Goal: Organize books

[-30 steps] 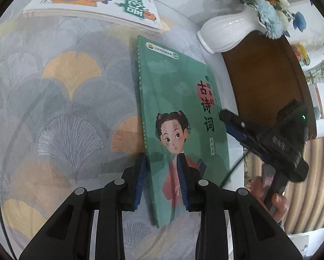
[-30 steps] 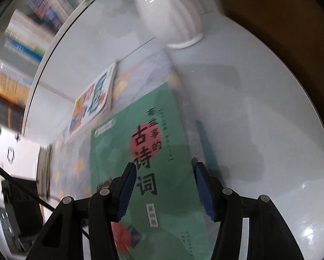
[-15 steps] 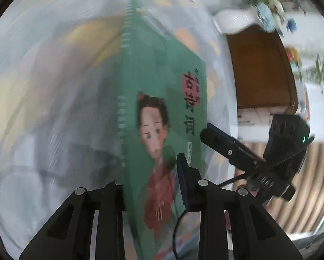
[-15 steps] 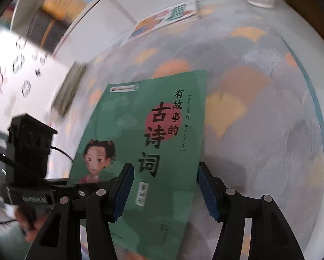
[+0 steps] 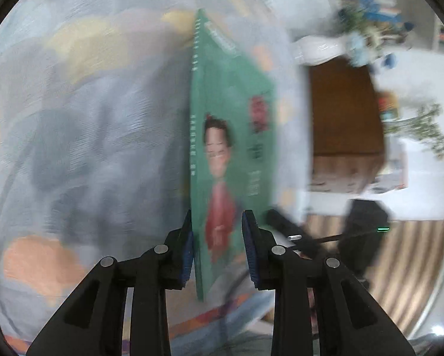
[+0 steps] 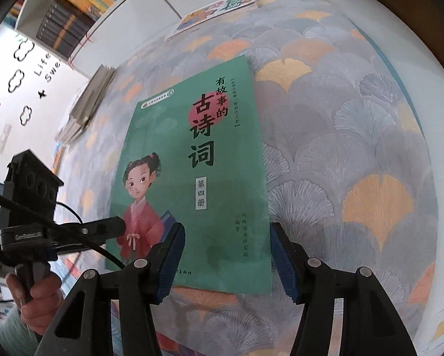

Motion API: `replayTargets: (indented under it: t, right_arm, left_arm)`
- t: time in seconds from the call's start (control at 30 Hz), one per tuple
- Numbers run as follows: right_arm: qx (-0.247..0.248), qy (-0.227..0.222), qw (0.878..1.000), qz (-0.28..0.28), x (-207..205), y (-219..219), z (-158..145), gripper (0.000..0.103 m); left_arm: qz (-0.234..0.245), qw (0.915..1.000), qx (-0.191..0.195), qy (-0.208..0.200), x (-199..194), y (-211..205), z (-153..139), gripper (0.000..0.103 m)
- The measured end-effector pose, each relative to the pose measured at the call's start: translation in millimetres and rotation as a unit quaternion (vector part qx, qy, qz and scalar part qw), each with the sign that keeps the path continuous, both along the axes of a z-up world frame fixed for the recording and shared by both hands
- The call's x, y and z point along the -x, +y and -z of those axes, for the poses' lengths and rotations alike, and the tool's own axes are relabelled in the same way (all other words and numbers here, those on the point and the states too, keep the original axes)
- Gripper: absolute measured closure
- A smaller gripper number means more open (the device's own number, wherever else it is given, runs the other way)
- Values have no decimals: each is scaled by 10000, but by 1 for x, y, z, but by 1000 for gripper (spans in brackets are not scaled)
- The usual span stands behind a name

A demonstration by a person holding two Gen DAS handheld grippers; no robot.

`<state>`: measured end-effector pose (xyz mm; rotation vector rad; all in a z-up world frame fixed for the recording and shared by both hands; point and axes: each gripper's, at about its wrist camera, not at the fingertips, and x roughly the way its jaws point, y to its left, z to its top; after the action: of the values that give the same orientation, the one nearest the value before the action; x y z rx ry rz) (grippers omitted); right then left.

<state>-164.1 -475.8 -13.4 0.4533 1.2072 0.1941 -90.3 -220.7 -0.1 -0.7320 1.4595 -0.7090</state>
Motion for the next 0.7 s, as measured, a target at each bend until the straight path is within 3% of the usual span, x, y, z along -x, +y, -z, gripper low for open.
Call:
replayTargets:
  t: [0.13, 0.17, 0.2, 0.33, 0.43, 0.5, 0.7]
  right_arm:
    - [-677, 96, 9973, 267, -4, -15, 5, 45]
    - [-885, 135, 9952, 383, -4, -20, 7, 45]
    - [-1032, 157, 9934, 476, -3, -23, 9, 44]
    - [-1332, 172, 9889, 633, 1, -32, 12, 44]
    - [-1415, 201, 9876, 655, 8, -37, 10, 44]
    - [-1784, 290, 9805, 769, 14, -47, 15, 44]
    - [-2699, 326, 9564, 1064, 17, -62, 31, 42]
  left_arm:
    - [226, 9987, -194, -422, -11, -21, -20, 78]
    - [232, 9984, -247, -462, -11, -24, -19, 84]
    - [215, 9984, -253, -454, -9, -26, -16, 91]
    - [22, 9999, -70, -119, -5, -31, -1, 92]
    - [-238, 9964, 751, 323, -8, -16, 5, 92]
    - [-340, 9915, 1132, 538, -14, -14, 7, 92]
    - [-620, 9774, 1773, 973, -16, -5, 15, 92]
